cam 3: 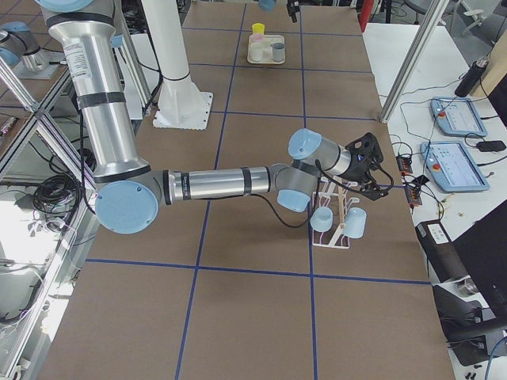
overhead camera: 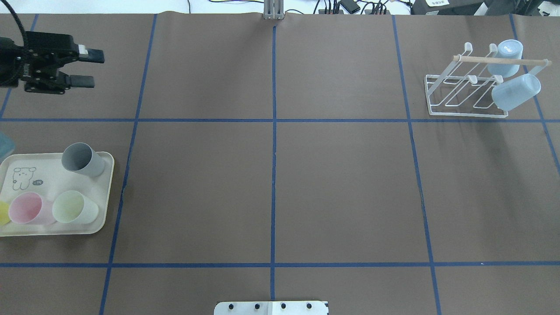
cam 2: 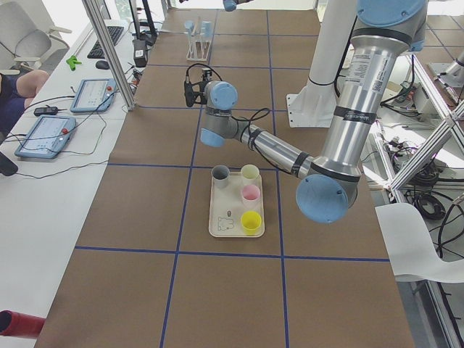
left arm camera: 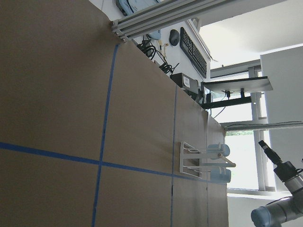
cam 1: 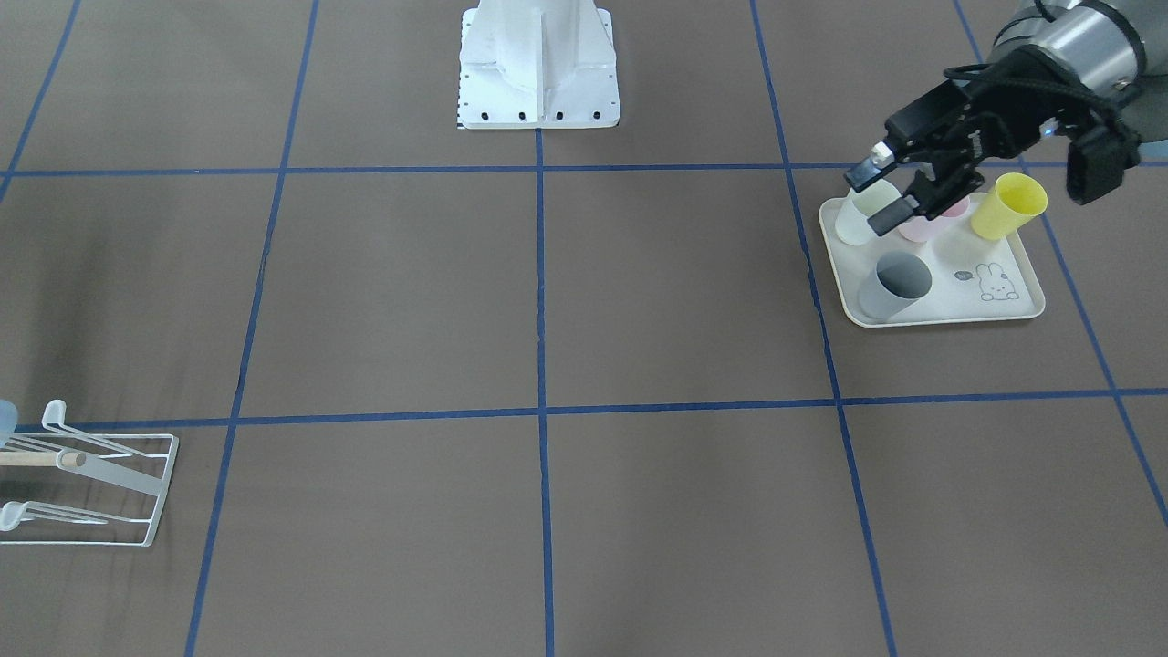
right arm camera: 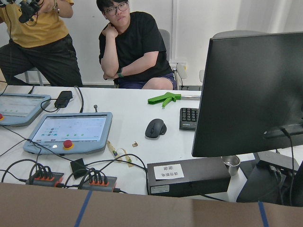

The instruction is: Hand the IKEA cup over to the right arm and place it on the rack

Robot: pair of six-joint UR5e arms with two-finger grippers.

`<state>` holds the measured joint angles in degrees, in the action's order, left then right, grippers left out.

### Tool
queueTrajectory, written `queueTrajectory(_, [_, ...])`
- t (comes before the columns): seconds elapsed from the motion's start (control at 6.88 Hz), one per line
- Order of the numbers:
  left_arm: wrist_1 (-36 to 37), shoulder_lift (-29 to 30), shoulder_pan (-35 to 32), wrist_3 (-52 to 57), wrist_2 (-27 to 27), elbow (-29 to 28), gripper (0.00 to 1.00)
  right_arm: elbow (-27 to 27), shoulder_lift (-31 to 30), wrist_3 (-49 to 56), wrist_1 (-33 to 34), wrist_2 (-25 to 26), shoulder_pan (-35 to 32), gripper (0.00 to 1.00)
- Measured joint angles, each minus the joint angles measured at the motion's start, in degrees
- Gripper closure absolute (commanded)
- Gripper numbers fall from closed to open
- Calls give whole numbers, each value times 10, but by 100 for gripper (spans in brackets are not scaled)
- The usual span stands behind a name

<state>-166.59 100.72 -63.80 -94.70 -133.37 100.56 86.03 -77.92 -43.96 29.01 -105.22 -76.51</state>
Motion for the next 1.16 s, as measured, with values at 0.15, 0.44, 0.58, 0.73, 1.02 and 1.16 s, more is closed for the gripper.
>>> queueTrajectory(0.15, [25, -17, -23, 64, -22, 2, 1, 37, -1, -26, 39, -26, -1, 0])
queueTrajectory(0.44, [98, -29, -41, 160, -33, 9, 0, 95, 2, -121, 78, -75, 7, 0])
queueTrajectory(0.58, [155, -30, -45, 215, -27, 19, 0, 114, 3, -167, 81, -103, 14, 0])
queueTrajectory(0.73, [221, -30, -46, 280, -1, 35, 0, 129, 4, -211, 80, -124, 23, 0])
queueTrajectory(1.02, [395, -35, -43, 460, 104, 83, 0, 149, 5, -286, 78, -135, 45, 0])
queueTrajectory(1.16, [456, -52, -40, 543, 137, 98, 0, 155, 6, -309, 77, -136, 51, 0])
